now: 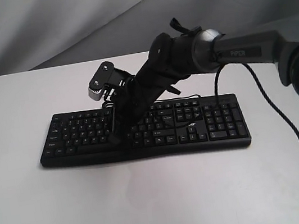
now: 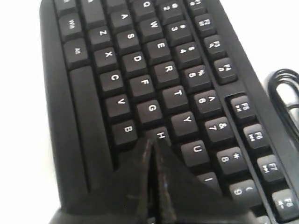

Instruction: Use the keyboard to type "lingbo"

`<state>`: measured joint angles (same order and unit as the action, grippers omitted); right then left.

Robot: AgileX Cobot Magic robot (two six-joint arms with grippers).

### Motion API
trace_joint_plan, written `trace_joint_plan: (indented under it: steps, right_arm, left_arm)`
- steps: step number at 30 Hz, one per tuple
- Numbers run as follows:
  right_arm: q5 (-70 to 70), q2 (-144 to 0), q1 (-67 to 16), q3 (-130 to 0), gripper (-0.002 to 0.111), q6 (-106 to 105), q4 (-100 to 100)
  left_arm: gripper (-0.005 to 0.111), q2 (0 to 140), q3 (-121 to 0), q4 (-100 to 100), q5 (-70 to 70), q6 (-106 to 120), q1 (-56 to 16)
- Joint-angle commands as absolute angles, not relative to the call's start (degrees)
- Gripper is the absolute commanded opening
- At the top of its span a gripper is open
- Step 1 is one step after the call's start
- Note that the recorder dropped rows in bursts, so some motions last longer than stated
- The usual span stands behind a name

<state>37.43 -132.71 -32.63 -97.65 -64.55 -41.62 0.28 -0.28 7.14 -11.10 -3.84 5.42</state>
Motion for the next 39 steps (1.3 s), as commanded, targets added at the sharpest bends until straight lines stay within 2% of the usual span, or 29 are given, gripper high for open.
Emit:
trace_joint_plan:
  steps: [1, 39]
  right_arm:
    - [37.89, -132.85, -33.34, -97.82, 0.0, -65.67, -42.51]
    - [36.24, -133.58, -34.24, -99.97, 0.0, -66.74, -42.44]
  left_arm:
    - [0.001, 0.0, 0.0, 7.16, -10.54, -3.96, 5.11]
    - [0.001, 0.0, 0.0, 7.16, -10.54, -3.96, 5.11]
